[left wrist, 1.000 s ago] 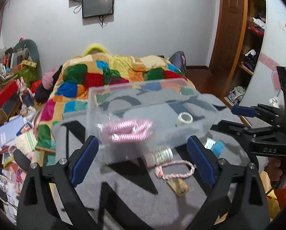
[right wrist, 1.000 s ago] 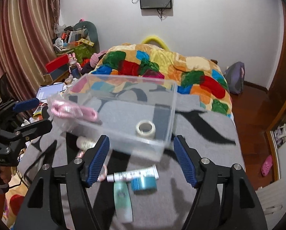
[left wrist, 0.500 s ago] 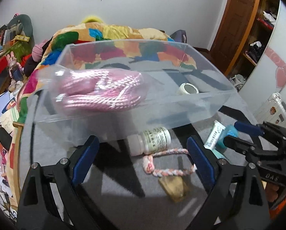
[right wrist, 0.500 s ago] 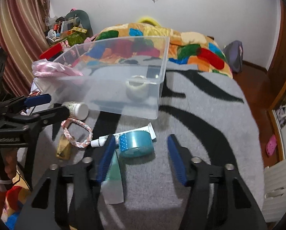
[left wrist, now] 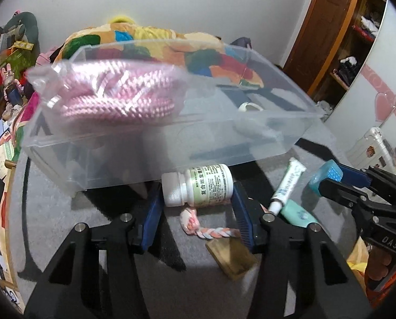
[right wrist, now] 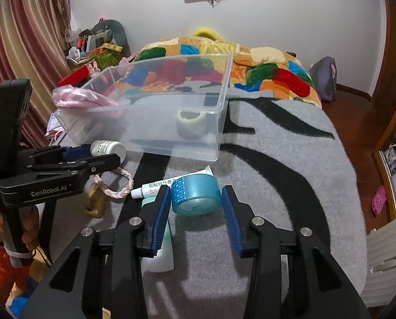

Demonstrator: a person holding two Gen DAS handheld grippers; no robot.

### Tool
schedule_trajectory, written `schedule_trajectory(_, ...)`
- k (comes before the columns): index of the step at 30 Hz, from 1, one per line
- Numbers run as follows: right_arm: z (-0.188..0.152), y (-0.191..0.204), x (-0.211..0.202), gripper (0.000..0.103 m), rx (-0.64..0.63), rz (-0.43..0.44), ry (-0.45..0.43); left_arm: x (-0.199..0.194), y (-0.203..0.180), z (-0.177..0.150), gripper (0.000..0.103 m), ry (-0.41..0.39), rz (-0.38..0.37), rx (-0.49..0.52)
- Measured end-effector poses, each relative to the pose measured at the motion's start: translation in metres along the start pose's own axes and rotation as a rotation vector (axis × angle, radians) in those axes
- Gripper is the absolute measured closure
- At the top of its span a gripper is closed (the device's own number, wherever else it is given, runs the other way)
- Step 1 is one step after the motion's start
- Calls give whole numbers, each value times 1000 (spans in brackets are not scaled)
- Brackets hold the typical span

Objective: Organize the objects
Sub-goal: 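Grasp the white pill bottle with the left gripper while the right grasps the blue tape roll, then lower the pill bottle into the box with the left gripper while the right releases the blue tape inside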

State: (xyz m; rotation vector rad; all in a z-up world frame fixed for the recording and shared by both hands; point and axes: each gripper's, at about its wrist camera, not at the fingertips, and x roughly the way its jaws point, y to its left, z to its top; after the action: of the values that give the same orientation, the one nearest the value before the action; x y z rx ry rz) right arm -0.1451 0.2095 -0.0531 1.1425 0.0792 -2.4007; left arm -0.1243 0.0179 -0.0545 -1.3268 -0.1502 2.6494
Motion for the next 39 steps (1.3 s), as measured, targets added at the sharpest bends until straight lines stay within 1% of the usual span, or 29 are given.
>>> schedule_trajectory(5, 13, 1, -21, 67, 3, 7, -66, -31, -10, 6, 52, -70, -31, 15)
schedule_trajectory(11, 40, 9, -41, 67, -18, 5, -156, -68, -15, 30, 52, -172, -49, 37)
schedule_trajectory(14, 56, 14, -43, 67, -30, -2, -195, -77, -14, 47, 52, -200, -44, 41)
schedule_trajectory(18, 76, 22, -37, 67, -42, -3, -216, -78, -12, 64, 52, -212, -29, 50)
schedule_trajectory(21, 89, 27, -24, 67, -49, -3, -204, -62, -9, 71, 52, -181, -16, 66)
schedule_trajectory(25, 98, 30, 3, 67, -54, -6, -149, -35, -3, 73, 52, -118, 6, 58)
schedule_trajectory(29, 99, 32, 33, 67, -75, -11, -73, -20, -3, 74, 54, -102, 47, 76)
schedule_trajectory(31, 98, 30, 43, 67, -78, -21, -51, -15, -2, 75, 54, -94, 55, 78)
schedule_trajectory(33, 96, 28, 47, 67, -73, -10, -35, -13, -1, 74, 54, -95, 62, 85)
schedule_trajectory(38, 93, 25, 51, 66, -71, 8, -10, -18, -3, 69, 44, -102, 49, 88)
schedule_trajectory(39, 93, 25, 50, 66, -74, 9, -10, -20, -3, 68, 44, -104, 46, 88)
